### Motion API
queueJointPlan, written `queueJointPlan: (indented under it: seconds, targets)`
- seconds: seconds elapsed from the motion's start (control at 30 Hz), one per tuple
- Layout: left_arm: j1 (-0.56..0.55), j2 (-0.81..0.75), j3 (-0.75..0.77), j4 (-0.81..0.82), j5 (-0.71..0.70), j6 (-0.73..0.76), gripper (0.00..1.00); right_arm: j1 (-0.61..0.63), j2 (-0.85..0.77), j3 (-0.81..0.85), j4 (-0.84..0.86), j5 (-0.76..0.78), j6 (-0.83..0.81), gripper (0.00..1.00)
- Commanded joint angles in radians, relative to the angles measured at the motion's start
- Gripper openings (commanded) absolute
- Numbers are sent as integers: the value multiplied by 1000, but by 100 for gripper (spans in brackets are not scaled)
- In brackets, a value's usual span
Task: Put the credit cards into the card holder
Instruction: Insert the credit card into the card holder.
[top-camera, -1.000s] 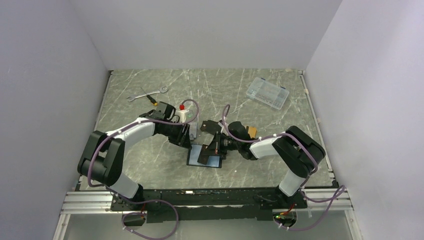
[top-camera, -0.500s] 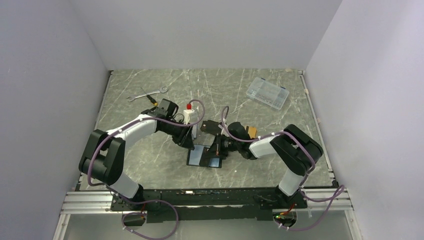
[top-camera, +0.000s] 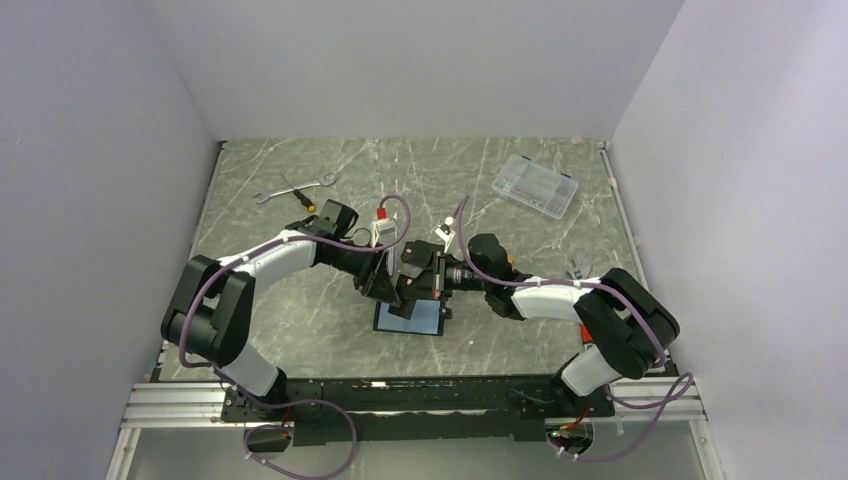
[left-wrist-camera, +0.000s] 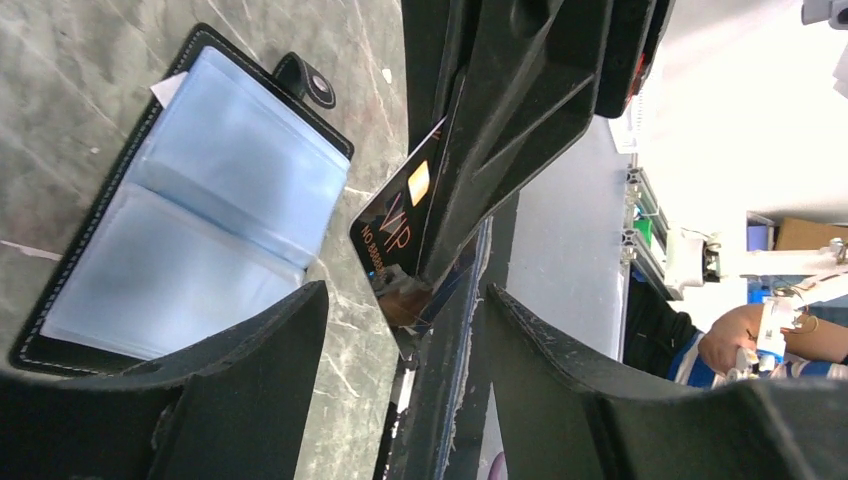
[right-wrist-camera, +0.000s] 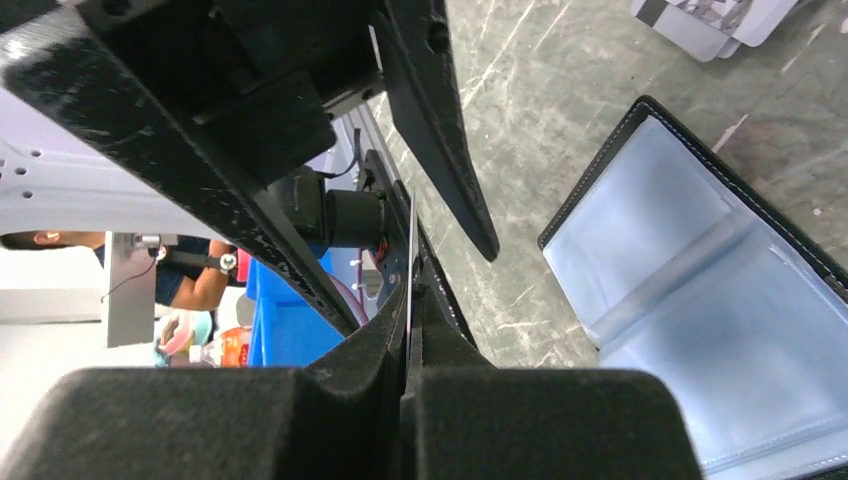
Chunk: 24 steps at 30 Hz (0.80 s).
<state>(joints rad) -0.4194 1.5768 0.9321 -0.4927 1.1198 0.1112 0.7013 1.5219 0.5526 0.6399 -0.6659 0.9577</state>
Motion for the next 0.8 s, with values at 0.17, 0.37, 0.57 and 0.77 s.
queueJointPlan:
  seconds: [0.17,0.37,0.57,0.77]
  targets:
    - [-5,-22,-31,42,143,-22,52,3,-31,48,58,-36,-4,0]
    - [0,-55,-79,128,207,-75,12,3,-53,46,69,-50,1,0]
    - [28,-63,-99,181,236,-148,0,-1,-83,-7,130,-54,43,5]
    - [50,-72,-128,255,240,-216,0,-2,-112,-100,263,-33,119,8]
